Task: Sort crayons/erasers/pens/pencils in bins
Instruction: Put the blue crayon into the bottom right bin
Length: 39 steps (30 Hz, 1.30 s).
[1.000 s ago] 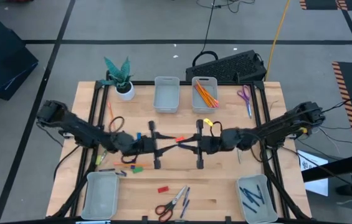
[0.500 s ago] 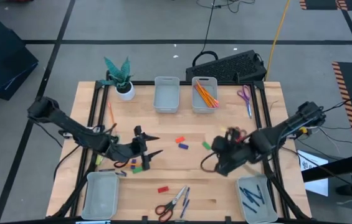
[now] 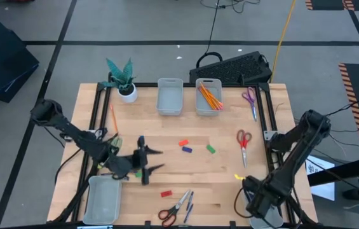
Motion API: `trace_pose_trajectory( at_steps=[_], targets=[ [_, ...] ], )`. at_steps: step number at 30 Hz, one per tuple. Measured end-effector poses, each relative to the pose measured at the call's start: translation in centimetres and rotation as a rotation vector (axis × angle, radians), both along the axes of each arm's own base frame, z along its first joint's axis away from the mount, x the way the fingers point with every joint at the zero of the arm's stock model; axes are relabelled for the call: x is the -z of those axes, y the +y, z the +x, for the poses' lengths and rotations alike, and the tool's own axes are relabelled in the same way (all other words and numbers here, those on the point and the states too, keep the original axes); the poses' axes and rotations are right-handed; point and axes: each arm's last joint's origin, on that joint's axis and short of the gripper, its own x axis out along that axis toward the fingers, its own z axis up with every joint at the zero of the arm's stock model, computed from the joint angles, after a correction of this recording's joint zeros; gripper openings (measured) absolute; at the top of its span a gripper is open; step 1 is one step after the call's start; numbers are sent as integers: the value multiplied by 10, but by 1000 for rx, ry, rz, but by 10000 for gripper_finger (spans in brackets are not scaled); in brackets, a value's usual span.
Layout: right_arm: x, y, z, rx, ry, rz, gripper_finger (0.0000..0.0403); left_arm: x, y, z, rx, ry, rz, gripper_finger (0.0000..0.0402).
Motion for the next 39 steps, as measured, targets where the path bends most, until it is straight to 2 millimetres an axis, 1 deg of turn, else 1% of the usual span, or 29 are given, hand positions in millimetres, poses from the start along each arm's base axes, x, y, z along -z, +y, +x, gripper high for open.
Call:
trace_pose_trajectory(
  at_steps=[3, 5, 6, 8, 9, 11, 14, 16, 18, 20, 23, 25, 27, 29, 32, 34, 36, 39],
  targets=[
    [30, 4, -8, -47, -32, 3, 26, 4, -22, 4, 30, 88, -12, 227],
    [44, 4, -12, -66, -37, 14, 40, 2, -42, 15, 35, 120, -44, 223],
    [49, 3, -13, -74, -41, 17, 50, 3, -50, 19, 35, 152, -53, 221],
    [50, 1, -15, -91, -41, 15, 76, 7, -68, 25, 31, 240, -46, 219],
    [49, -1, -16, -96, -36, 6, 90, 7, -78, 30, 33, 269, -63, 219],
    [37, -2, -16, -109, -27, -8, 114, 3, -95, 36, 34, 321, -93, 219],
    [11, 1, -13, -127, -40, -26, 133, 0, -120, 41, 49, 377, -142, 218],
    [-7, 5, -8, -178, -132, -46, 135, 2, -134, 42, 76, 415, -167, 218],
    [-22, 9, 5, -253, -312, -71, 133, 1, -146, 39, 102, 427, -196, 218],
    [-32, 12, 22, -369, -545, -122, 129, 0, -154, 36, 114, 433, -238, 218],
    [-35, 15, 52, -580, -835, -220, 126, 2, -163, 27, 118, 463, -305, 218],
    [-31, 17, 77, -712, -958, -240, 126, 2, -168, 21, 114, 476, -357, 218],
    [-19, 16, 106, -823, -1021, -244, 129, 2, -172, 16, 106, 485, -391, 218],
    [-3, 13, 134, -920, -1072, -195, 134, 2, -175, 12, 98, 488, -418, 218],
    [25, 6, 164, -1033, -1087, -100, 140, 2, -178, 8, 92, 489, -440, 218],
    [45, -1, 176, -1089, -1054, -52, 140, 2, -180, 5, 89, 488, -439, 218],
    [61, -7, 183, -1138, -1010, -33, 138, 2, -180, 4, 86, 488, -444, 218],
    [75, -14, 191, -1228, -991, -70, 129, 2, -180, 3, 82, 487, -437, 218]
  ],
)
